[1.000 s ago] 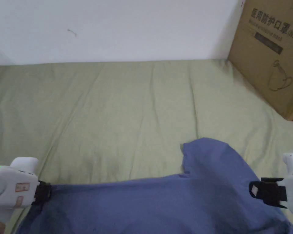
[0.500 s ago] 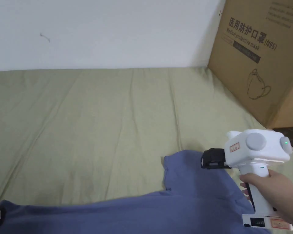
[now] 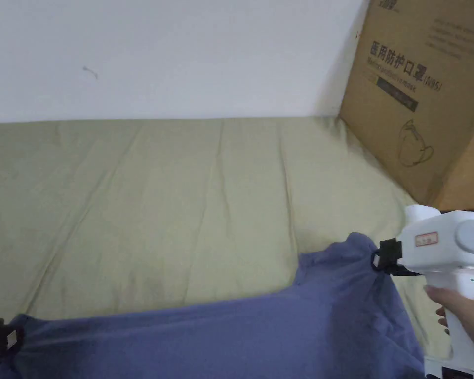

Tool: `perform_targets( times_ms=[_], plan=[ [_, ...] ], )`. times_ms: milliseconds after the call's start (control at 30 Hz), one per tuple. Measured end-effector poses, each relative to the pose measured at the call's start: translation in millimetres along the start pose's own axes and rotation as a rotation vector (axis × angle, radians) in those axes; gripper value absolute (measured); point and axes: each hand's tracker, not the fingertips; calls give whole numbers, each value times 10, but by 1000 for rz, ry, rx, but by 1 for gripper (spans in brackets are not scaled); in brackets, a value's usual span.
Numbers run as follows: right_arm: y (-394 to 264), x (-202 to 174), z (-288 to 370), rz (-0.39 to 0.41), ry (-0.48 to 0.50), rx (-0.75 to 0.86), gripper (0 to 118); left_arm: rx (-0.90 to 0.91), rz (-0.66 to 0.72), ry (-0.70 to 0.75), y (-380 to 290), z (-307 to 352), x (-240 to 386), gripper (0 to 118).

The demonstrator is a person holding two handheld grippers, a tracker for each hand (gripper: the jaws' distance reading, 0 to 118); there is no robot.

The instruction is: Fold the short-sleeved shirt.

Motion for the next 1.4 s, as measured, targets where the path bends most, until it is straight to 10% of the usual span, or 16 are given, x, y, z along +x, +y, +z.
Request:
perform_targets(
  times_ms=[333, 767, 900, 1000, 1067, 1100, 1400],
  plan=[
    [-1125, 285, 1504, -65, 90, 38, 0, 33, -37, -55, -604, 915, 80, 2],
    [-2260, 577, 956, -107, 4, -173, 0, -209, 29, -58, -1625, 473, -30, 4],
    [-2236, 592, 790, -102, -25, -210, 0, -252, 11, -19, -1589, 401, -43, 21],
    [-2187, 494, 805, -36, -67, -216, 35, -247, 49, -24, -1552, 445, -65, 46],
    [-2174, 431, 867, 2, -91, -196, 95, -219, 58, -7, -1526, 518, -41, 111],
    [-2150, 377, 932, 10, -99, -171, 111, -197, 55, 17, -1511, 567, -9, 118],
    [-1799, -658, 1630, 189, -96, 133, 115, 156, 25, 62, -1157, 1257, 603, 107]
  ],
)
